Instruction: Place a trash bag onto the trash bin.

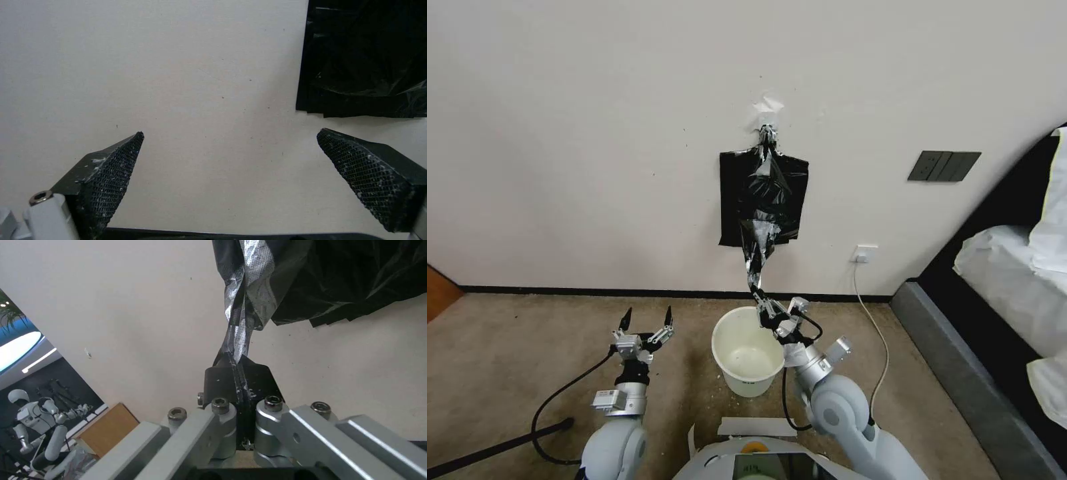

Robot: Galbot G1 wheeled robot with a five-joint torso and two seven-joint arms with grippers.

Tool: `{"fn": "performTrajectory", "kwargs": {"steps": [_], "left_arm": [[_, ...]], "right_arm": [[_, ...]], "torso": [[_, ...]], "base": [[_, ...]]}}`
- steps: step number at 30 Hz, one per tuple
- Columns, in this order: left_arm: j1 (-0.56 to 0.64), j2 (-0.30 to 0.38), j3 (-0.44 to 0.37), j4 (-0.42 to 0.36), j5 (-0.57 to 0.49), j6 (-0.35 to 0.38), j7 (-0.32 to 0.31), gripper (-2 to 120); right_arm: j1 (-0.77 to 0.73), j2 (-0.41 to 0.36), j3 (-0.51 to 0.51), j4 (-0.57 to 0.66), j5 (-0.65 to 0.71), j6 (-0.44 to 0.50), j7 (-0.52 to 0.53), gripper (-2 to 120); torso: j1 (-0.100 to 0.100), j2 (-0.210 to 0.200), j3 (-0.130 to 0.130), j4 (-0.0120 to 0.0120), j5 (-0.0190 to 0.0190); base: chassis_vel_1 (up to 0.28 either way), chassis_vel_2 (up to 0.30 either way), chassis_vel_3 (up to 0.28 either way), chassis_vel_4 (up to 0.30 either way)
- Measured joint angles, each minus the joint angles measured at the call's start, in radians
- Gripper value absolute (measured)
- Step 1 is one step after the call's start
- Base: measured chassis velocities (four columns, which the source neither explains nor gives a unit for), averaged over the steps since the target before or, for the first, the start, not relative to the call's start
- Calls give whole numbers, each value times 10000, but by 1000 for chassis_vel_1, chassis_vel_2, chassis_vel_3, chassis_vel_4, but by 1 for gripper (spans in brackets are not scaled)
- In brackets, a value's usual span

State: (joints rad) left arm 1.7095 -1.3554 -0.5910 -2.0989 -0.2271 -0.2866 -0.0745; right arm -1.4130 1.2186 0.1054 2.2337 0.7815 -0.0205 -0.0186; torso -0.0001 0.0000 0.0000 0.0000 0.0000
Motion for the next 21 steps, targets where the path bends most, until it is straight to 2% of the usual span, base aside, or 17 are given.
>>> {"fn": "performTrajectory", "kwargs": {"steps": [12,16,19,21], "left_arm": [[-42,37,88,1,15,31,-1,100],[-105,66,110,-1,16,56,-5,100],[-181,92,103,8,12,67,-33,100],[-186,118,88,-3,7,70,-39,100]], "right_arm": [[-67,-265,35,-27,-251,104,-35,0],[47,-286,203,-6,-310,12,328,0],[206,-305,661,104,-80,-226,835,7],[178,-495,945,156,-279,-384,1149,17]], "torso": [[0,0,0,0,0],[0,0,0,1,1],[0,0,0,0,0],[0,-1,0,1,1]], "base": [[0,0,0,0],[0,0,0,0],[0,0,0,0],[0,0,0,0]]}}
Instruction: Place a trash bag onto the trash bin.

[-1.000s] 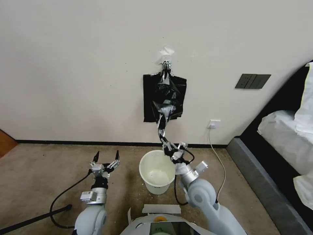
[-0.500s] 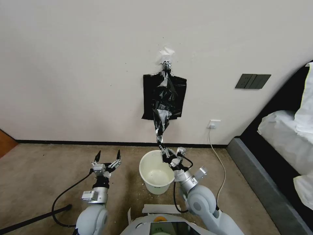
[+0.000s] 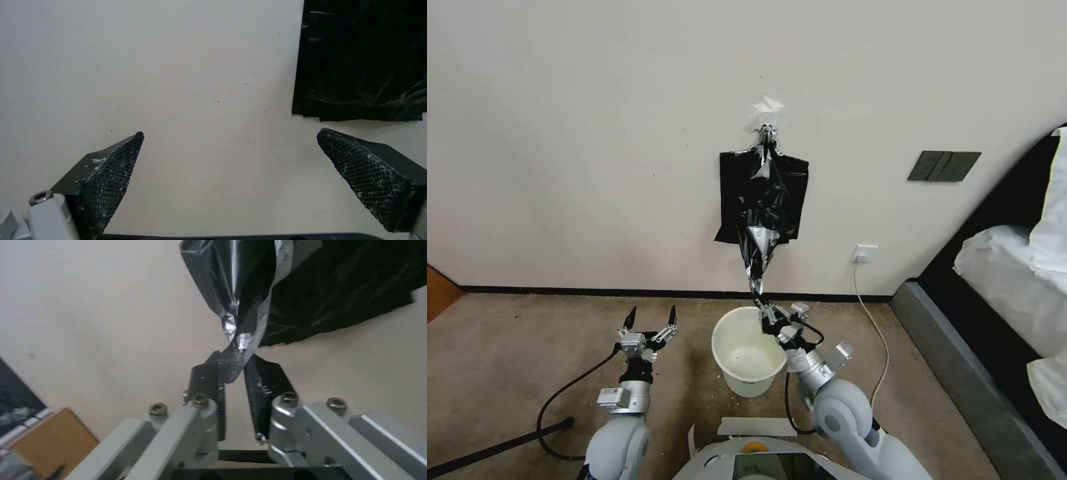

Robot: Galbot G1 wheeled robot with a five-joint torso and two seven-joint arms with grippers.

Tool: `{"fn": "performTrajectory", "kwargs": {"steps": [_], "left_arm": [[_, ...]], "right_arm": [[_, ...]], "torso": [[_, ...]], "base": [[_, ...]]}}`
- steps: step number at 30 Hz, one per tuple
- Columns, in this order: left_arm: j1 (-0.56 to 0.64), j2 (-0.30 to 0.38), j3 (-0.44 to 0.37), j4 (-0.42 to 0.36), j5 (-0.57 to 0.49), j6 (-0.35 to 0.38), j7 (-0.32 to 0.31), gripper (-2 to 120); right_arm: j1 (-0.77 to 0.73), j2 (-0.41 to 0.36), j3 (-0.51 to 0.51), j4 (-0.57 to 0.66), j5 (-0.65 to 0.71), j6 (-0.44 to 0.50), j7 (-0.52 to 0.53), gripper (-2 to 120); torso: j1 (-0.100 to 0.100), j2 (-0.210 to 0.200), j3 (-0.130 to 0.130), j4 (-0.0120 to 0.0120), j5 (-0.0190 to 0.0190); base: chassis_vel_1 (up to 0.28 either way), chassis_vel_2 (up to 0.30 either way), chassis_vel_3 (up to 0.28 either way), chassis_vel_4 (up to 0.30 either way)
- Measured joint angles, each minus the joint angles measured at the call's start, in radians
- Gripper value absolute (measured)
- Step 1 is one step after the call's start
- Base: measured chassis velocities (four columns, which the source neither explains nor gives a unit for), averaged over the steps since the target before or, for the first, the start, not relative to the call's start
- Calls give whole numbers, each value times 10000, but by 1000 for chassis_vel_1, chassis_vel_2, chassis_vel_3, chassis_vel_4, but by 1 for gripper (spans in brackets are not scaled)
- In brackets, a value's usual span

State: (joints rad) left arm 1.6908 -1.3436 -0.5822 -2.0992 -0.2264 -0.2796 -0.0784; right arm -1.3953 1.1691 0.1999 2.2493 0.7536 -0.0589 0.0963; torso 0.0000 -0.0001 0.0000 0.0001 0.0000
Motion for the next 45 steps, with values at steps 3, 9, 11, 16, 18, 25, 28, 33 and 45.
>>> {"fn": "performTrajectory", "kwargs": {"steps": [3,9,11,16,18,25,28,33,45], "left_arm": [[-2,5,-2,-13,-1,0,-2,100],[-15,26,55,-53,-2,12,-6,100],[-15,32,68,-70,-2,19,-7,100],[19,21,100,-132,4,33,-9,100],[49,1,111,-159,12,35,-9,100],[58,-33,139,-207,28,43,-10,100],[59,-38,158,-237,35,56,-10,100],[121,-30,133,-328,43,67,-11,100],[241,-160,234,-444,301,67,-17,100]], "right_arm": [[-162,-110,148,42,-393,-71,131,25],[-1102,-202,538,210,-2642,-99,452,48],[-1269,-209,629,265,-3142,-76,538,55],[-1632,-370,1066,646,-4876,-26,725,73],[-1813,-562,1361,917,-5448,-52,676,84],[-2565,-762,1803,1214,-5376,-336,489,100],[-2686,-758,1886,1223,-5353,-552,497,100],[-2767,-771,2021,1288,-5306,-853,607,100],[-799,-1958,1639,1382,-6622,-1173,781,100]], "torso": [[0,0,0,0,1],[0,0,0,-3,1],[0,0,0,-3,1],[0,0,0,-2,0],[0,1,0,0,0],[0,0,0,-2,0],[0,0,0,-2,0],[0,0,0,-3,1],[0,0,1,1,2]], "base": [[0,0,0,0],[0,0,0,0],[0,0,0,0],[0,0,0,0],[0,0,0,0],[0,0,0,0],[0,0,0,0],[0,0,0,0],[0,0,0,0]]}}
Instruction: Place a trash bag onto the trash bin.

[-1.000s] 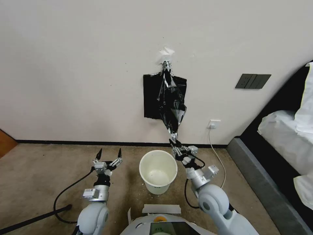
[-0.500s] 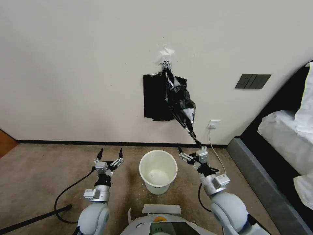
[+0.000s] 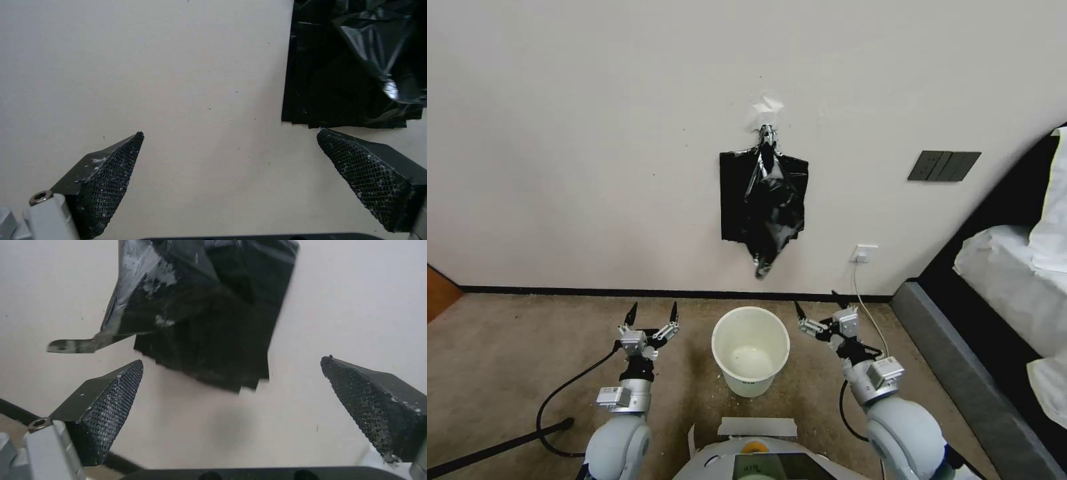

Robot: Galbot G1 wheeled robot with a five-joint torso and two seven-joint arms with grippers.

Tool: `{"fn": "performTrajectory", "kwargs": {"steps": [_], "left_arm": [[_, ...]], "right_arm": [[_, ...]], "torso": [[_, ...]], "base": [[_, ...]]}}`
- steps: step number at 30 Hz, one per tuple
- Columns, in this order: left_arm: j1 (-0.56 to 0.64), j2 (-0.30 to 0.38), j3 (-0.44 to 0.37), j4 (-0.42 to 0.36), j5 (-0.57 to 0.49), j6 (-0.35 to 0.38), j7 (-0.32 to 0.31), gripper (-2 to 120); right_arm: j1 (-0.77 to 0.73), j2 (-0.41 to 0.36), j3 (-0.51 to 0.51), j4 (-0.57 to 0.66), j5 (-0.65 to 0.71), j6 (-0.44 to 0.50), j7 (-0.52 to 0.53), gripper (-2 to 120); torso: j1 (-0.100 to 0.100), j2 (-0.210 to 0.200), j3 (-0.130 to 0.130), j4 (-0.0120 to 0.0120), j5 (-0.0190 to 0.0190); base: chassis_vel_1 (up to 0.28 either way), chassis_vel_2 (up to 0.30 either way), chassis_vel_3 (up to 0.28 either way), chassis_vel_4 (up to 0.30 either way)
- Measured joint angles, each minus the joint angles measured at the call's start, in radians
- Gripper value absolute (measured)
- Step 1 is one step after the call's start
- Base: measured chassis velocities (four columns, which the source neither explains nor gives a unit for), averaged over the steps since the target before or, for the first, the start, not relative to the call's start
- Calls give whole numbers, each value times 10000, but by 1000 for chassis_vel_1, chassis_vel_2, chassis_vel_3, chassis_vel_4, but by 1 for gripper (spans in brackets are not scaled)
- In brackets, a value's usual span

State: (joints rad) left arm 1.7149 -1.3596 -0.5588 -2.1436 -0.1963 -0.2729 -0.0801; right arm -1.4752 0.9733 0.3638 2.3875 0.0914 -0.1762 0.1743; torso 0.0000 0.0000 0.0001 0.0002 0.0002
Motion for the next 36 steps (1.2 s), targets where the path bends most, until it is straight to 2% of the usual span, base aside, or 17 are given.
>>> {"fn": "performTrajectory", "kwargs": {"steps": [3,8,9,12,13,15,16,17,18,21,22,24,29,30,31,33,36], "left_arm": [[80,-118,68,-68,187,2,-4,100],[284,-553,269,-308,732,13,-11,100],[284,-553,269,-308,732,13,-11,100],[353,-775,331,-427,899,40,-15,100],[353,-775,331,-427,899,40,-15,100],[272,-729,314,-417,840,90,-26,100],[237,-695,298,-400,792,103,-34,100],[139,-575,227,-317,620,145,-67,100],[139,-575,227,-317,620,145,-67,100],[-53,-358,117,-111,327,199,-106,100],[-53,-358,117,-111,327,199,-106,100],[-93,-437,174,-59,311,227,-114,100],[-98,-492,202,-14,314,238,-119,100],[-98,-492,202,-14,314,238,-119,100],[-98,-487,159,4,305,238,-120,100],[-112,-468,109,41,271,230,-122,100],[-135,-459,74,74,192,219,-122,100]], "right_arm": [[631,-447,-373,-101,-46,-183,0,100],[2911,-1905,-1457,-208,923,-663,57,100],[2911,-1905,-1457,-208,923,-663,57,100],[4946,-2851,-2627,-501,2376,-742,72,100],[4946,-2851,-2627,-501,2376,-742,72,100],[6652,-3160,-3774,-848,4031,-411,-126,100],[7011,-3181,-3996,-934,4224,-364,-149,100],[8410,-3194,-4993,-1342,4694,-307,-148,100],[8410,-3194,-4993,-1342,4694,-307,-148,100],[11139,-2706,-7096,-2297,4936,-896,644,100],[11139,-2706,-7096,-2297,4936,-896,644,100],[12298,-2097,-7981,-2656,4941,-1618,1514,100],[13015,-1297,-8704,-2765,4660,-3470,2685,100],[13015,-1297,-8704,-2765,4660,-3470,2685,100],[13187,-1051,-9009,-2744,4371,-4469,3011,100],[13364,-879,-9333,-2684,4279,-5322,3363,100],[13463,-721,-9668,-2768,4147,-5649,3637,100]], "torso": [[0,0,0,0,-1],[1,0,0,1,-1],[1,0,0,1,-1],[1,0,0,-5,0],[1,0,0,-5,0],[1,0,0,-6,0],[1,0,0,-3,0],[1,0,0,0,-6],[1,0,0,0,-6],[2,0,1,-1,-7],[2,0,1,-1,-7],[2,0,1,1,-5],[2,0,0,0,-1],[2,0,0,0,-1],[2,0,0,0,-4],[1,0,0,-4,-3],[1,0,0,-3,-3]], "base": [[0,0,0,0],[0,0,0,0],[0,0,0,0],[0,0,0,0],[0,0,0,0],[0,0,0,0],[0,0,0,0],[0,0,0,0],[0,0,0,0],[0,0,0,0],[0,0,0,0],[0,0,0,0],[0,0,0,0],[0,0,0,0],[0,0,0,0],[0,0,0,0],[0,0,0,0]]}}
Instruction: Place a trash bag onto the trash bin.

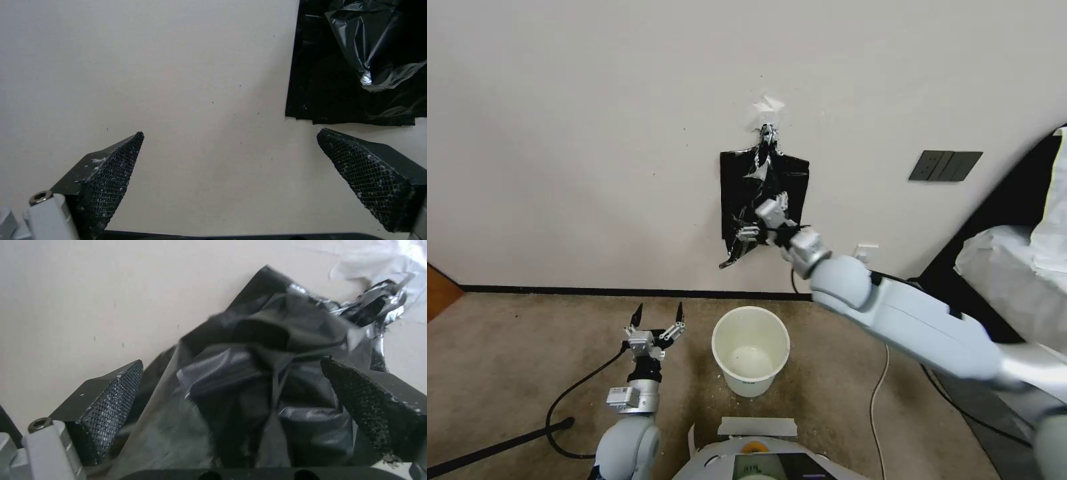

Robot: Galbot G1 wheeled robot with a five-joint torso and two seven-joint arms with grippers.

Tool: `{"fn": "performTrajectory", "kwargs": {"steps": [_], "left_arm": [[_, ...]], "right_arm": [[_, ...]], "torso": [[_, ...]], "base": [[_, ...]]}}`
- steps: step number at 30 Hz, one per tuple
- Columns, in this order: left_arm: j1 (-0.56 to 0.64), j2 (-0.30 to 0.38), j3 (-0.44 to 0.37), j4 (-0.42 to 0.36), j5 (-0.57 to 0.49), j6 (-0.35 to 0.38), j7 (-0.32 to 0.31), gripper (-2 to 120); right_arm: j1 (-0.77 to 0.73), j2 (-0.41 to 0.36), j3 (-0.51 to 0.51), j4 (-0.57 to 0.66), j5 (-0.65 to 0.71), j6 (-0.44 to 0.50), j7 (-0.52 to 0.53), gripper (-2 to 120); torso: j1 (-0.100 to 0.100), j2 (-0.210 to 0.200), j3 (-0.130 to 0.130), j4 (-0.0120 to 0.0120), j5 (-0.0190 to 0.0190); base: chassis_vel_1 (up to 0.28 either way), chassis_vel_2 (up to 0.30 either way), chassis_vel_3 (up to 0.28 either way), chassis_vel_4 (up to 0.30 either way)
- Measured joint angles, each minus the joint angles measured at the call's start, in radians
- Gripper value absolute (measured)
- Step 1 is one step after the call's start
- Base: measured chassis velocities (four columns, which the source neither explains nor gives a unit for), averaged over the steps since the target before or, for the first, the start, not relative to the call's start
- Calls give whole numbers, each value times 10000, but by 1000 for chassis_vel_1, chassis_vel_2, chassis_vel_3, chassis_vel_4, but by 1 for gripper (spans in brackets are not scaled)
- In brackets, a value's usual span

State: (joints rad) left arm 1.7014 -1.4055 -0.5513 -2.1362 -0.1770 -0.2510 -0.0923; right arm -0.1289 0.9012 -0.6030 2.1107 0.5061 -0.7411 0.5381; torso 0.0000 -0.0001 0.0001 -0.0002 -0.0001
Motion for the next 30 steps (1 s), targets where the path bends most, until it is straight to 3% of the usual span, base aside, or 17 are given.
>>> {"fn": "performTrajectory", "kwargs": {"steps": [6,8,12,14,24,30], "left_arm": [[-56,71,-76,44,-203,-11,-1,100],[-77,92,-116,46,-273,-15,-1,100],[-86,98,-129,43,-298,-18,-1,100],[-86,89,-131,-10,-310,-20,-7,100],[-63,80,-144,-136,-312,-6,-30,100],[-81,238,-143,-270,-333,92,-59,100]], "right_arm": [[-30,195,-349,-264,-186,-68,394,96],[-72,129,-352,-323,-187,-54,605,84],[-85,-13,-324,-329,-179,-37,685,75],[-106,-174,-277,-317,-170,-18,722,63],[-256,-347,58,-87,61,18,940,30],[-899,-427,840,125,163,153,916,6]], "torso": [[0,0,0,3,0],[0,0,0,2,1],[0,0,-1,1,1],[0,0,0,0,1],[0,0,-1,2,1],[0,0,-1,2,0]], "base": [[0,0,0,0],[0,0,0,0],[0,0,0,0],[0,0,0,0],[0,0,0,0],[0,0,0,0]]}}
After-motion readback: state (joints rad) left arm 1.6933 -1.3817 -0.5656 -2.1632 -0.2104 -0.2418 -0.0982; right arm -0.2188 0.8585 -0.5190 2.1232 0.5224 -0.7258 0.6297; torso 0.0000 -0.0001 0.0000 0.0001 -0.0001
